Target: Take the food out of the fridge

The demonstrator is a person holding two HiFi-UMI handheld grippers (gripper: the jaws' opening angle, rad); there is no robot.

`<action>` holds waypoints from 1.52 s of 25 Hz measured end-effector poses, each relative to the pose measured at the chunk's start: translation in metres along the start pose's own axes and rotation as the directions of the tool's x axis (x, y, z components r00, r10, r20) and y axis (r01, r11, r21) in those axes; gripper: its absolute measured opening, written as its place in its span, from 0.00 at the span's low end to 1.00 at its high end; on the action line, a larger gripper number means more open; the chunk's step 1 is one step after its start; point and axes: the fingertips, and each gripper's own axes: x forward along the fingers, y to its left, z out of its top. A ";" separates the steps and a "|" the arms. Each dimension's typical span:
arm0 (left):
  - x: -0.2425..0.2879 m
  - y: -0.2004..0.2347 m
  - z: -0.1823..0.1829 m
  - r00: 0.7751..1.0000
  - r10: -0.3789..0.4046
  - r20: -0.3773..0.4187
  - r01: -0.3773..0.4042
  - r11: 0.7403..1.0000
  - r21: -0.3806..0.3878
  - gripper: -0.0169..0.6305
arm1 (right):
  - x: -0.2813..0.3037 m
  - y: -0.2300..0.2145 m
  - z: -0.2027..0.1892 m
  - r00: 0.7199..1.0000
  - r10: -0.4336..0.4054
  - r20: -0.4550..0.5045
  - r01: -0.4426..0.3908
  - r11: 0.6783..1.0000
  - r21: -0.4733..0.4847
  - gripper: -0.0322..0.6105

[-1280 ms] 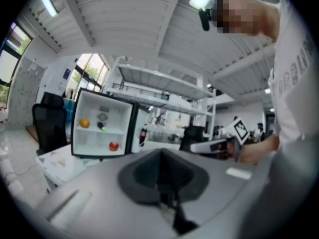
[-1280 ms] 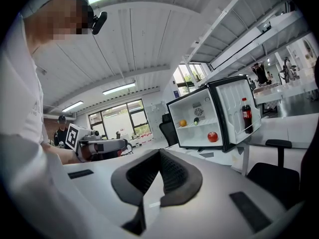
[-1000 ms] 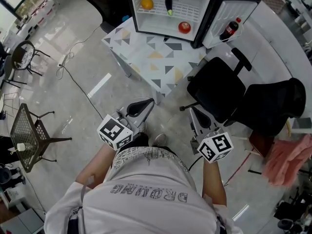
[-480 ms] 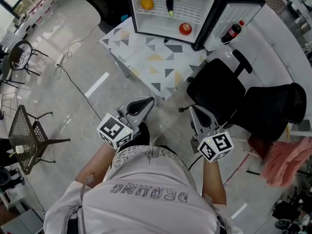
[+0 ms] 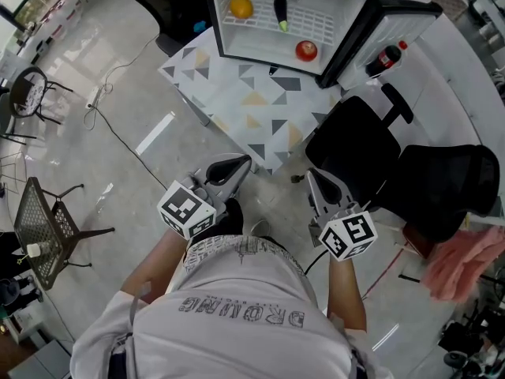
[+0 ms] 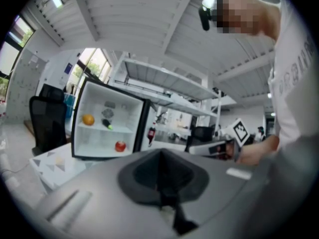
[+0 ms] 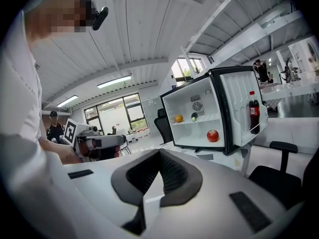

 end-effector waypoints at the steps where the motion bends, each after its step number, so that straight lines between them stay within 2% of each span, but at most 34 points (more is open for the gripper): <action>1: 0.001 0.006 0.000 1.000 -0.002 -0.001 0.002 1.000 -0.003 0.03 | 0.006 -0.001 0.001 1.000 -0.002 -0.004 0.002 1.000 0.001 0.05; 19: 0.032 0.123 0.024 0.998 -0.067 -0.011 0.067 0.998 -0.021 0.03 | 0.114 -0.024 0.037 0.997 -0.071 -0.020 0.071 0.997 0.005 0.05; 38: 0.051 0.202 0.047 0.989 -0.146 -0.023 0.146 0.989 -0.001 0.03 | 0.184 -0.037 0.066 0.985 -0.170 -0.020 0.170 0.985 -0.006 0.05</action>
